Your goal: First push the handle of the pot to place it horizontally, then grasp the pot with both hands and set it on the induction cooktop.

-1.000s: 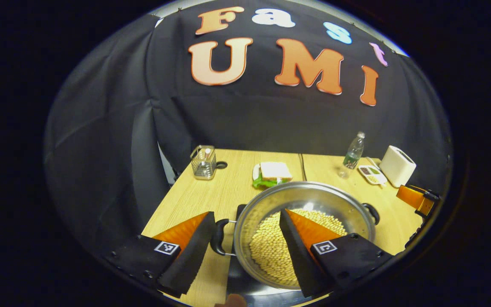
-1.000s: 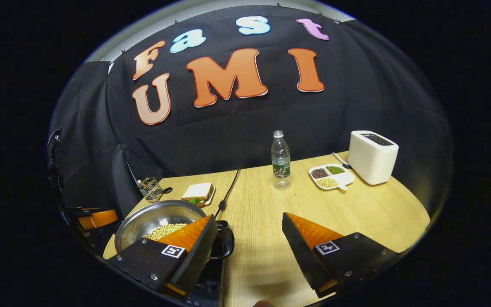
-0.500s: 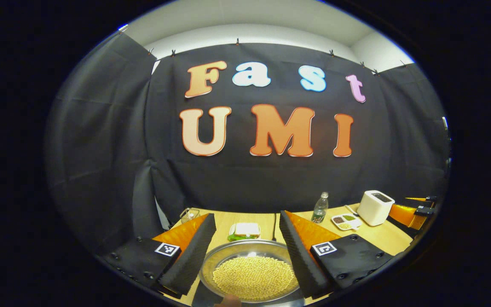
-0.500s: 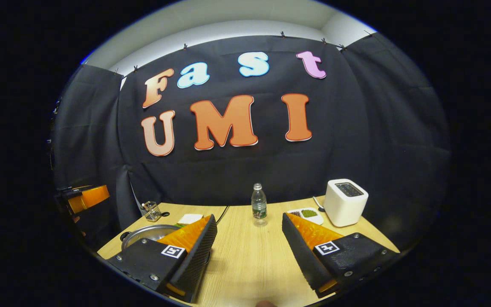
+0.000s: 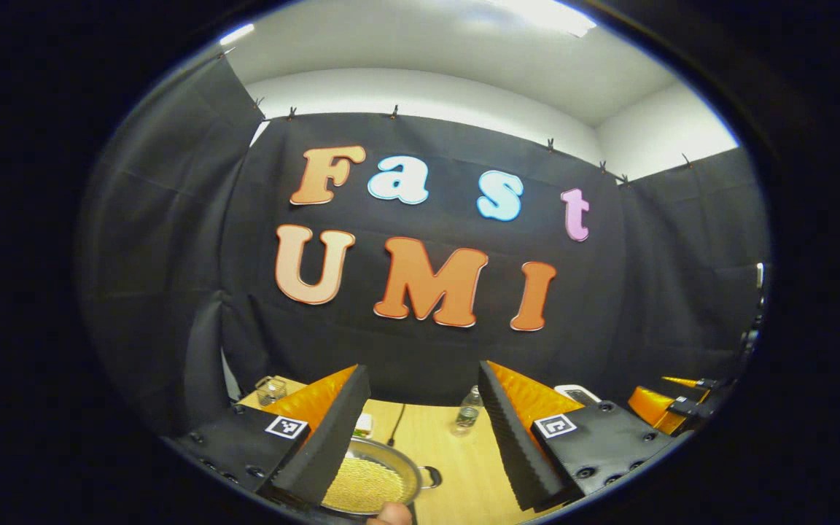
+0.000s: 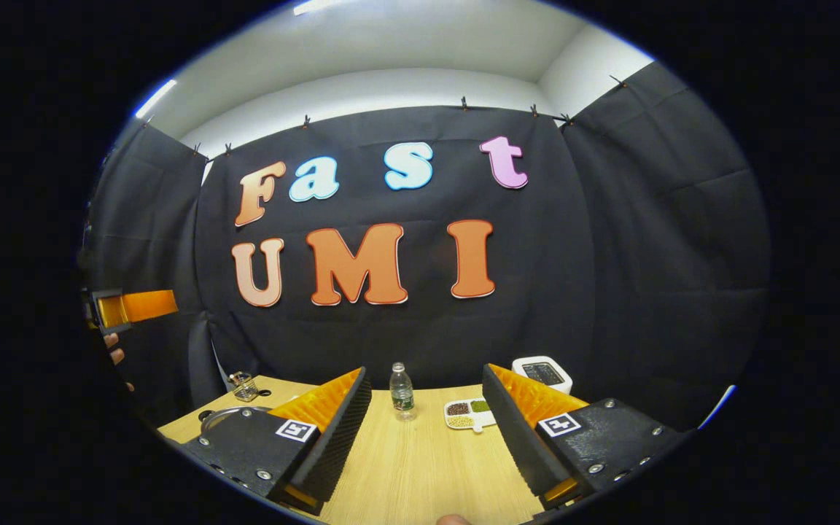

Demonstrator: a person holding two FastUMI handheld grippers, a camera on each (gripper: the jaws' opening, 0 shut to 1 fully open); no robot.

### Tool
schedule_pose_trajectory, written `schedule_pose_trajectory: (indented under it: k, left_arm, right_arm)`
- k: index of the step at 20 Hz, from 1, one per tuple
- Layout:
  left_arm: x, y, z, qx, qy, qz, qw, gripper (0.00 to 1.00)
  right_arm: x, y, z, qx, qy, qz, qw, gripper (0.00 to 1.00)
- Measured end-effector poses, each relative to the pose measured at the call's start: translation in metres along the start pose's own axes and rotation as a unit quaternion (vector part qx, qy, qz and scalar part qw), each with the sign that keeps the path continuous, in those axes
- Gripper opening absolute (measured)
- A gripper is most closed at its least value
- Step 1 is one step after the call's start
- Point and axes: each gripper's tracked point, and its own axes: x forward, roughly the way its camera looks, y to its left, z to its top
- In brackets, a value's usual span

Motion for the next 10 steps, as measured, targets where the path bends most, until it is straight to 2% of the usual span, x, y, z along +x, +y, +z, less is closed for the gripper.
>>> schedule_pose_trajectory:
  k: [4,10]
  left_arm:
    - [0.002,-0.005,0.007,0.011,-0.013,0.009,1.000,0.97]
    - [0.011,-0.023,-0.015,0.019,0.010,0.000,1.000,0.98]
  right_arm:
    - [-0.009,-0.024,0.006,0.005,-0.008,-0.013,1.000,0.95]
    - [-0.015,-0.039,0.011,0.004,-0.020,-0.022,1.000,0.95]
